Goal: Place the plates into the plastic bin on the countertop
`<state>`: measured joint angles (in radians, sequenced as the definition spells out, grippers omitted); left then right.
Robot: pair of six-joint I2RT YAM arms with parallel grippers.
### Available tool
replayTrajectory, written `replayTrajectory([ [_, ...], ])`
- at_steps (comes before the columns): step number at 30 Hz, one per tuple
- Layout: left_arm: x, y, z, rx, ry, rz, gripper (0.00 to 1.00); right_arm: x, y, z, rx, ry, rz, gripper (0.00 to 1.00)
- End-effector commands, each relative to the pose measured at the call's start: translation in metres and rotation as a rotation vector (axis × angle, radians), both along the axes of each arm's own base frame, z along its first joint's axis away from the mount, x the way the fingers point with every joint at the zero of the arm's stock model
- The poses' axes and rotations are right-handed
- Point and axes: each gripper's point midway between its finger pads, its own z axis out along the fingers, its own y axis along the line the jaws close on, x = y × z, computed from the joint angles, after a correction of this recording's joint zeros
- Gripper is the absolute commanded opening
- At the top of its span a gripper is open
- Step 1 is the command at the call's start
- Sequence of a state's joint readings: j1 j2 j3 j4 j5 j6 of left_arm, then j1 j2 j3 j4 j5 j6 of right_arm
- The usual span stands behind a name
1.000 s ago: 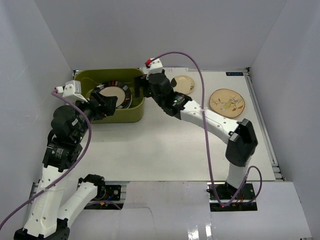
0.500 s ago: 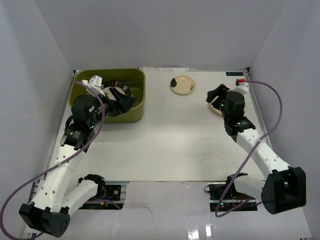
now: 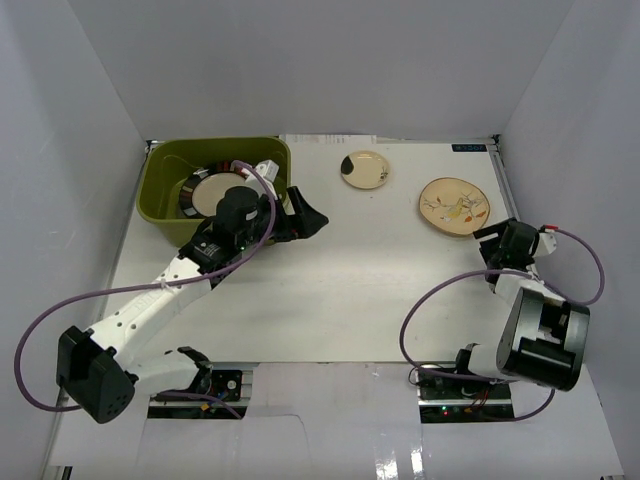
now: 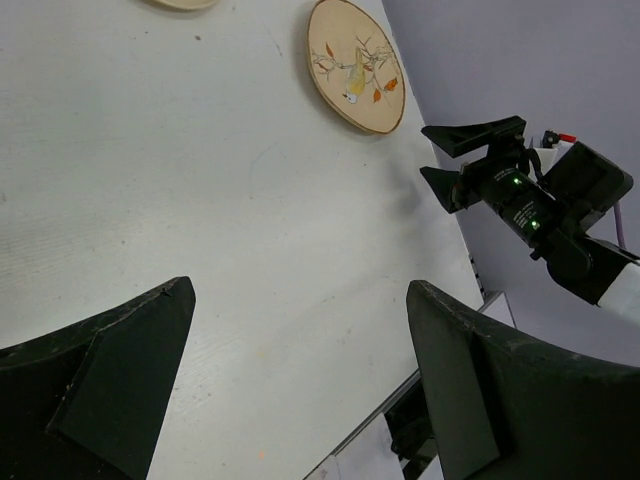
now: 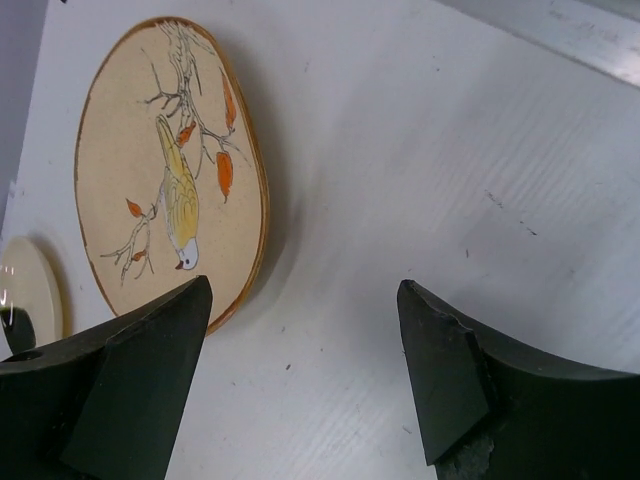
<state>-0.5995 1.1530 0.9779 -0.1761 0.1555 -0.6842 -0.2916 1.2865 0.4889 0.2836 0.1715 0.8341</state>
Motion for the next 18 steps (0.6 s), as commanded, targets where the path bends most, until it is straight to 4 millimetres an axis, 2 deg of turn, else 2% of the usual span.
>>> replayTrajectory([
  [1,0.005,-0.005,0.022,-0.003,-0.096,0.016,0.98,0.038,0.006,0.021,0.067,-0.131,0.056,0.81],
  [2,0.005,-0.006,0.021,0.004,-0.098,0.010,0.98,0.044,0.007,0.022,0.070,-0.146,0.071,0.80],
  [6,-0.006,-0.017,0.020,0.028,-0.132,-0.048,0.98,0.060,0.008,0.000,0.128,-0.114,0.083,0.77],
  [9,-0.019,-0.028,0.018,0.043,-0.150,-0.130,0.98,0.069,0.013,-0.015,0.181,-0.108,0.094,0.72],
  [11,-0.032,-0.034,0.020,0.036,-0.166,-0.199,0.98,0.076,0.018,-0.017,0.216,-0.134,0.110,0.69],
  [12,-0.036,-0.036,0.021,0.035,-0.173,-0.218,0.98,0.077,0.019,-0.026,0.232,-0.122,0.110,0.68],
  [14,-0.048,-0.035,0.022,0.036,-0.193,-0.265,0.98,0.085,0.020,-0.025,0.252,-0.139,0.117,0.57],
  [15,-0.052,-0.033,0.017,0.041,-0.191,-0.276,0.98,0.086,0.021,-0.031,0.263,-0.131,0.116,0.50],
  [16,-0.056,-0.031,0.017,0.043,-0.196,-0.282,0.98,0.090,0.022,-0.029,0.275,-0.149,0.118,0.35],
  [18,-0.062,-0.023,0.019,0.050,-0.207,-0.274,0.98,0.091,0.024,-0.026,0.285,-0.169,0.125,0.21],
])
